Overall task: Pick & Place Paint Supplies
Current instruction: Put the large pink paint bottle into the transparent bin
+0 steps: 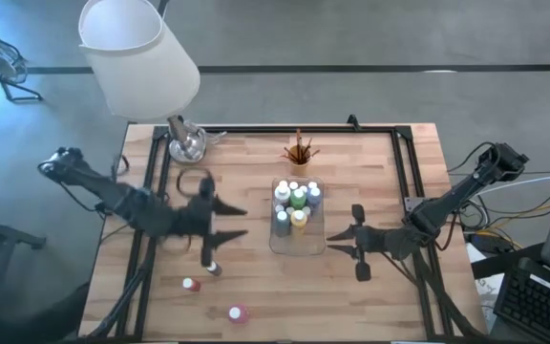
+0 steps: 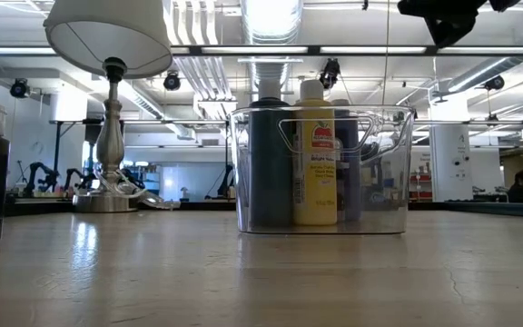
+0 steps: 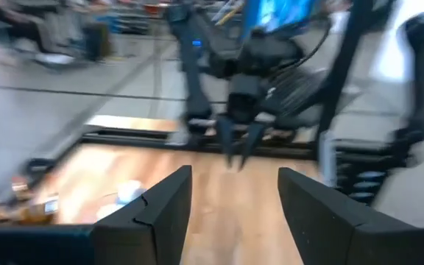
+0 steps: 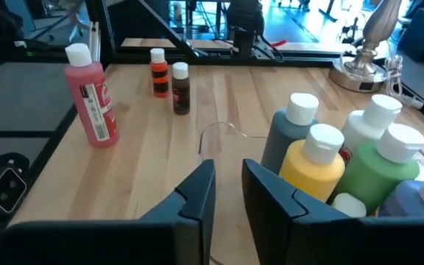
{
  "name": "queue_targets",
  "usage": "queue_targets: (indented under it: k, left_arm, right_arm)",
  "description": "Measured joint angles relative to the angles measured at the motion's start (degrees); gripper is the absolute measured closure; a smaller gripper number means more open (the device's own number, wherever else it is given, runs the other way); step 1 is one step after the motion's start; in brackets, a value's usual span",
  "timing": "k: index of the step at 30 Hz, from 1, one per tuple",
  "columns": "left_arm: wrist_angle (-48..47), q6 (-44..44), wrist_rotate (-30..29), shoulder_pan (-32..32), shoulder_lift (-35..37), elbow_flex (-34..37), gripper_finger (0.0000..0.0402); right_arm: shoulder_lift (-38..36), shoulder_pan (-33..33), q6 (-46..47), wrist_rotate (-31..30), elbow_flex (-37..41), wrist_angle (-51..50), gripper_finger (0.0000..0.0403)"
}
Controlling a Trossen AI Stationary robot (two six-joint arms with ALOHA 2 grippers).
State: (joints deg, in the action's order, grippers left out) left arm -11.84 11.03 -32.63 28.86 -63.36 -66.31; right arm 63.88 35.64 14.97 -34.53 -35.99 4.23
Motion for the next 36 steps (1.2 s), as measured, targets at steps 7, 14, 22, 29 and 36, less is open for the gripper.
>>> queue_targets:
  k: [7,14,22,29,36]
  left_arm:
    - [0.4,1.2,-20.8,18.4,-5.9,-0.3,0.0208]
    - [0.8,8.4,-25.9,28.5,-12.6,-0.3,0.0209]
    - [0.7,14.5,-25.9,32.9,-21.7,-0.3,0.0209]
    - [0.7,21.5,-24.9,36.8,-27.5,-0.4,0.0209]
    - [0.7,30.6,-20.9,38.9,-31.2,-0.1,0.0209]
  right_arm:
    - [0.0,0.0,0.4,0.0,0.0,0.0,0.0343]
    - [0.0,0.0,1.2,-0.1,0.0,0.6,0.032]
    - [0.0,0.0,1.7,-0.1,0.0,0.7,0.0295]
    - [0.0,0.0,2.0,-0.1,0.0,0.7,0.0281]
    - [0.0,0.0,3.4,-0.1,0.0,0.7,0.027]
